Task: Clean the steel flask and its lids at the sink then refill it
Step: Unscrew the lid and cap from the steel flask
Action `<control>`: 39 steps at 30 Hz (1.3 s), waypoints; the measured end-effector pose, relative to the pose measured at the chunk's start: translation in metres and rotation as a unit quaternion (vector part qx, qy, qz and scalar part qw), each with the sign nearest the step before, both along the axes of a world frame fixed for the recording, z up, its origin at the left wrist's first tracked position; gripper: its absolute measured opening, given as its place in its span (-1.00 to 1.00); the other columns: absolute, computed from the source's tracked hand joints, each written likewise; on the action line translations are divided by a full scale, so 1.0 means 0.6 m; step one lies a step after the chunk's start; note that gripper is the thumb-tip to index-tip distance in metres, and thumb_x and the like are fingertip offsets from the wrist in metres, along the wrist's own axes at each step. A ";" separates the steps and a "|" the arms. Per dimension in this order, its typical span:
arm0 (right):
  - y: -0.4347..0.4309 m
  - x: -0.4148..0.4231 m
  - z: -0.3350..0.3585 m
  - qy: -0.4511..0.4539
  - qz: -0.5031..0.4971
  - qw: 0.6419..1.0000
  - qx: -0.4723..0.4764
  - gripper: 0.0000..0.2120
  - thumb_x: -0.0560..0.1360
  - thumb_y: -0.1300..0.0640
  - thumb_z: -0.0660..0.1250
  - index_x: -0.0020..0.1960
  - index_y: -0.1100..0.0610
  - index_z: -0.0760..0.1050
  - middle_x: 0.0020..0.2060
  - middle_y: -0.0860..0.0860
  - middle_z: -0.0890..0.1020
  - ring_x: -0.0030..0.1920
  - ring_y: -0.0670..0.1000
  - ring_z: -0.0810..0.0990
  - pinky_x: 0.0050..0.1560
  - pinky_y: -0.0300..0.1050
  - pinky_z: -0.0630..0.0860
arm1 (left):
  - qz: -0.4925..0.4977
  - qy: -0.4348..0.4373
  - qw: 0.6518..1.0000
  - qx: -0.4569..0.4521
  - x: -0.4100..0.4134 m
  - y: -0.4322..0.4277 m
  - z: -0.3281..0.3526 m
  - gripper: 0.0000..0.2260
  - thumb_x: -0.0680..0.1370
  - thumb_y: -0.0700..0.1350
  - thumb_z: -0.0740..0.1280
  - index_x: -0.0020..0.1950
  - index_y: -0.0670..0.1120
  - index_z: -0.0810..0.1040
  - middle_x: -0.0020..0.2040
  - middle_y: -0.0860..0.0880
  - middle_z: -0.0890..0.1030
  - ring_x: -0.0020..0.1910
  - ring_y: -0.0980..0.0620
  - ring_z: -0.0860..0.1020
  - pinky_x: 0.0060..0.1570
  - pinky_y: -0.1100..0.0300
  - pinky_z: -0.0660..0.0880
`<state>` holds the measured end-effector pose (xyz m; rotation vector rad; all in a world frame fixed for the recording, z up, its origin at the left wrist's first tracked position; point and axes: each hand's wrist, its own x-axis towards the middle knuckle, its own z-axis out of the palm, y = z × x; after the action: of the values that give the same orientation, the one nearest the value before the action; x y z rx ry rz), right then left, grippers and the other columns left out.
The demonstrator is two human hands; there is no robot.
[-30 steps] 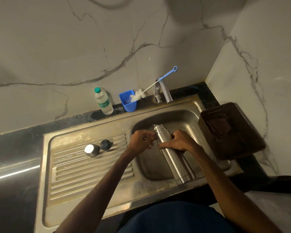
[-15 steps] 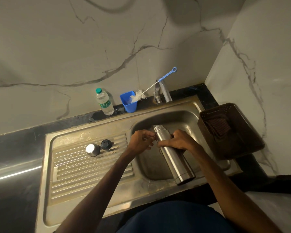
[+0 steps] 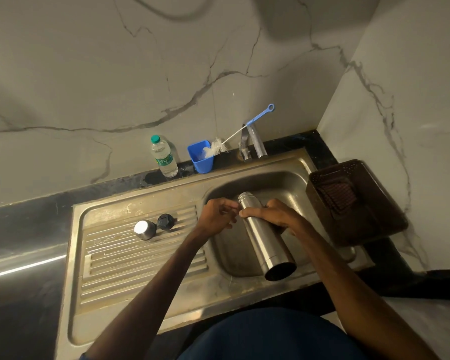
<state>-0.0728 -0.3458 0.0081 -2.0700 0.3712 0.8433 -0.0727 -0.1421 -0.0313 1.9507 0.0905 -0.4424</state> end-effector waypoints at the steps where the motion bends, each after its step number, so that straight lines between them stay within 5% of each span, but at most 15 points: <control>1: 0.002 -0.001 0.001 0.004 -0.007 1.000 0.011 -0.26 0.26 -0.35 0.56 0.19 0.17 0.56 -0.08 0.08 0.71 -0.14 0.05 0.73 -0.25 -0.13 0.60 | 0.004 0.002 1.000 0.001 0.000 0.001 0.001 -0.88 0.60 -0.28 0.41 0.10 -0.16 0.69 -0.09 -0.17 0.74 -0.18 -0.10 0.72 -0.18 -0.03 0.69; 7: 0.017 -0.004 0.006 0.057 -0.079 0.986 0.136 -0.31 0.33 -0.32 0.54 0.24 0.15 0.58 -0.02 0.13 0.74 -0.09 0.09 0.73 -0.09 -0.01 0.69 | 0.011 -0.010 1.000 0.013 0.002 0.004 0.008 -0.79 0.58 -0.36 0.35 0.13 -0.19 0.69 -0.17 -0.10 0.72 -0.27 0.02 0.67 -0.30 0.15 0.65; 10: 0.025 -0.013 0.012 0.097 -0.116 0.963 0.224 -0.21 0.26 -0.41 0.55 0.28 0.12 0.60 0.14 0.23 0.70 0.00 0.14 0.72 0.19 0.12 0.63 | 0.027 -0.014 0.999 0.020 0.003 0.007 0.012 -0.76 0.55 -0.37 0.36 0.10 -0.13 0.72 -0.12 -0.08 0.75 -0.20 0.01 0.71 -0.24 0.15 0.68; 12: 0.031 -0.030 0.029 0.112 -0.143 0.936 0.302 -0.34 0.40 -0.32 0.50 0.28 0.14 0.59 0.26 0.25 0.64 -0.02 0.08 0.70 0.14 0.04 0.65 | 0.031 -0.022 0.999 0.020 0.001 0.012 0.013 -0.75 0.53 -0.38 0.39 0.09 -0.12 0.73 -0.08 -0.07 0.76 -0.13 -0.02 0.72 -0.21 0.14 0.69; 14: 0.034 -0.051 0.045 0.140 -0.224 0.887 0.379 -0.65 0.64 -0.10 0.32 0.30 0.11 0.54 0.28 0.14 0.64 -0.09 -0.12 0.72 -0.07 -0.19 0.66 | 0.032 -0.031 0.999 0.016 -0.002 0.016 0.011 -0.77 0.53 -0.36 0.41 0.08 -0.12 0.74 -0.08 -0.06 0.76 -0.09 -0.05 0.73 -0.18 0.11 0.70; 15: 0.036 -0.059 0.055 0.170 -0.301 0.826 0.445 -0.71 0.70 -0.01 0.24 0.34 0.10 0.50 0.24 0.04 0.64 -0.07 -0.22 0.70 -0.10 -0.31 0.63 | 0.035 -0.032 0.999 0.013 -0.004 0.017 0.010 -0.80 0.55 -0.34 0.42 0.08 -0.12 0.73 -0.09 -0.07 0.76 -0.09 -0.07 0.72 -0.17 0.09 0.70; 16: 0.032 -0.066 0.054 0.161 -0.326 0.803 0.472 -0.69 0.71 0.00 0.20 0.38 0.09 0.49 0.23 0.00 0.62 0.01 -0.23 0.69 -0.04 -0.34 0.61 | 0.038 -0.032 0.999 0.008 -0.005 0.018 0.009 -0.83 0.57 -0.31 0.42 0.09 -0.13 0.73 -0.09 -0.09 0.76 -0.10 -0.11 0.72 -0.15 0.04 0.70; 18: 0.029 -0.066 0.034 0.167 -0.326 0.805 0.467 -0.58 0.63 -0.03 0.29 0.35 0.23 0.54 0.17 0.13 0.64 0.11 0.02 0.67 0.02 -0.16 0.66 | 0.043 -0.027 0.999 -0.003 -0.007 0.021 0.007 -0.87 0.59 -0.27 0.43 0.11 -0.14 0.72 -0.10 -0.12 0.75 -0.11 -0.17 0.72 -0.10 -0.07 0.70; 20: 0.033 -0.054 0.006 0.270 -0.365 0.752 0.478 -0.58 0.53 0.07 0.33 0.23 0.38 0.55 0.02 0.28 0.65 -0.08 0.19 0.69 -0.25 -0.02 0.71 | 0.041 -0.026 0.999 -0.005 -0.008 0.024 0.005 -0.87 0.60 -0.25 0.43 0.13 -0.14 0.71 -0.10 -0.10 0.76 -0.12 -0.17 0.73 -0.07 -0.10 0.70; 22: 0.036 -0.038 -0.025 0.319 -0.382 0.729 0.470 -0.58 0.59 0.08 0.27 0.34 0.34 0.47 0.00 0.30 0.65 -0.20 0.23 0.73 -0.40 0.04 0.68 | 0.039 -0.029 0.999 0.002 -0.008 0.027 0.007 -0.87 0.60 -0.22 0.43 0.14 -0.13 0.71 -0.10 -0.05 0.76 -0.13 -0.12 0.74 -0.07 -0.08 0.70; 27: 0.013 -0.009 -0.042 0.316 -0.422 0.634 0.566 -0.38 0.66 -0.08 0.28 0.42 0.46 0.37 -0.04 0.32 0.68 -0.23 0.24 0.75 -0.40 0.03 0.68 | 0.064 -0.003 0.998 -0.020 -0.009 0.037 0.013 -0.87 0.61 -0.24 0.42 0.14 -0.15 0.70 -0.10 -0.10 0.75 -0.09 -0.19 0.72 -0.08 -0.03 0.71; 39: 0.010 -0.006 -0.040 0.285 -0.438 0.612 0.593 -0.33 0.63 -0.08 0.31 0.47 0.44 0.35 -0.03 0.34 0.67 -0.25 0.22 0.75 -0.41 -0.03 0.68 | 0.047 -0.015 0.998 -0.026 -0.004 0.041 0.012 -0.85 0.60 -0.30 0.39 0.07 -0.13 0.72 -0.13 -0.09 0.74 -0.24 -0.04 0.70 -0.13 0.00 0.70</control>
<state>-0.0761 -0.3396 -0.0158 -0.1969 0.7862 0.7248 -0.0751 -0.1174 -0.0238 1.8933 0.1492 -0.3503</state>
